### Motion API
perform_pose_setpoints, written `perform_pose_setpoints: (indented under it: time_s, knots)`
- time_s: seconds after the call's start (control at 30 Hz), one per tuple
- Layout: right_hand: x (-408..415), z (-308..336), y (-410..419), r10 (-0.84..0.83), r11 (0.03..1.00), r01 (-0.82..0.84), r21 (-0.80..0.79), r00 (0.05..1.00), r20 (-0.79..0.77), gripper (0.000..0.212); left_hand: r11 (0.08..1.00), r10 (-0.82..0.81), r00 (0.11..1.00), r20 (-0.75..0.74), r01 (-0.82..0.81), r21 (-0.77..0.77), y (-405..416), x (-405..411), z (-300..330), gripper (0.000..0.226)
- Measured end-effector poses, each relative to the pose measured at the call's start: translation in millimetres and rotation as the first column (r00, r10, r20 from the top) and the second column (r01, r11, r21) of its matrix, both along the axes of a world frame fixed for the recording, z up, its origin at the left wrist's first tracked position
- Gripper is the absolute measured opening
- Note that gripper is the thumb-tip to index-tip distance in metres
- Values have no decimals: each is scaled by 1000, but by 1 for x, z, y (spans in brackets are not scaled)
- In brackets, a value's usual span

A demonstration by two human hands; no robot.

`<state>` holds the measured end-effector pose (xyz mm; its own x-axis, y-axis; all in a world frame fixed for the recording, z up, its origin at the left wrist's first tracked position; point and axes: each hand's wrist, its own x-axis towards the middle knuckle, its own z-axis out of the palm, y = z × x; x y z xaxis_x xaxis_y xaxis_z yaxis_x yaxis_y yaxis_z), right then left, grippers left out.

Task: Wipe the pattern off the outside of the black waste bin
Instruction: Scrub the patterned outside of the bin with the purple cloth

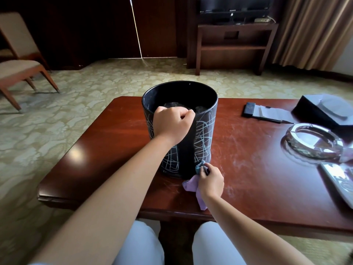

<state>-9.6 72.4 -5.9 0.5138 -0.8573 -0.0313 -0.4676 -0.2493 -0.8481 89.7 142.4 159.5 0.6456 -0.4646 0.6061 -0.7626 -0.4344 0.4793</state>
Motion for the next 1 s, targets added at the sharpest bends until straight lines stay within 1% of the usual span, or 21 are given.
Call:
perform_pose_setpoints:
  time_s: [0.07,0.17,0.23,0.27,0.37,0.4,0.43,0.53,0.57,0.67,0.7,0.77,0.87,0.9,0.93,1.0]
  knots:
    - [-1,-2,2,50,998,-50,-23,998,-31,22,1000,1,1000,0,-1,5,0,0,0,48]
    - [-2,-9,0,165,983,-175,-59,975,-152,18,1000,7,1000,-1,-7,5,0,0,0,47]
    - [-1,-8,-3,172,980,-189,-69,965,-196,21,1000,8,1000,0,-8,6,0,0,-1,47]
    - [-1,-7,-5,155,983,-170,-70,972,-179,21,1000,9,1000,-1,-9,8,0,0,-1,48]
    - [-2,-3,-3,90,992,-91,-86,996,-12,24,1000,15,1000,3,-15,14,-1,0,-1,47]
    - [-3,-2,-2,79,994,-77,-83,997,19,25,1000,17,1000,4,-17,15,-1,0,-1,47]
    - [-3,-4,-1,80,995,-78,-69,997,19,26,1000,19,1000,5,-19,16,0,-1,-1,47]
    - [-2,-8,0,118,993,-118,5,989,-92,26,1000,21,1000,9,-21,22,-1,-1,-1,47]
    - [-1,-7,0,115,993,-115,1,990,-81,24,1000,20,1000,9,-20,23,-1,-1,-1,47]
    - [-3,-1,7,84,994,-75,-74,987,137,21,999,27,999,19,-27,22,0,-1,-1,47]
    - [-2,2,9,75,995,-63,-74,982,173,21,999,29,999,24,-30,21,0,-1,-2,47]
    - [-1,3,11,64,998,-62,-13,986,152,22,999,30,999,26,-31,21,0,-1,-3,47]
    - [1,-3,5,88,990,-87,109,996,0,25,999,28,999,17,-28,22,0,-1,-2,47]
    - [0,-5,3,87,990,-85,116,996,-13,25,999,26,1000,17,-26,21,0,-1,-2,47]
    - [-1,-5,2,76,992,-77,98,997,16,24,1000,23,1000,19,-24,20,0,-1,-2,47]
    - [-1,-2,4,50,999,-51,12,992,112,24,1000,26,999,21,-26,16,0,-1,-2,48]
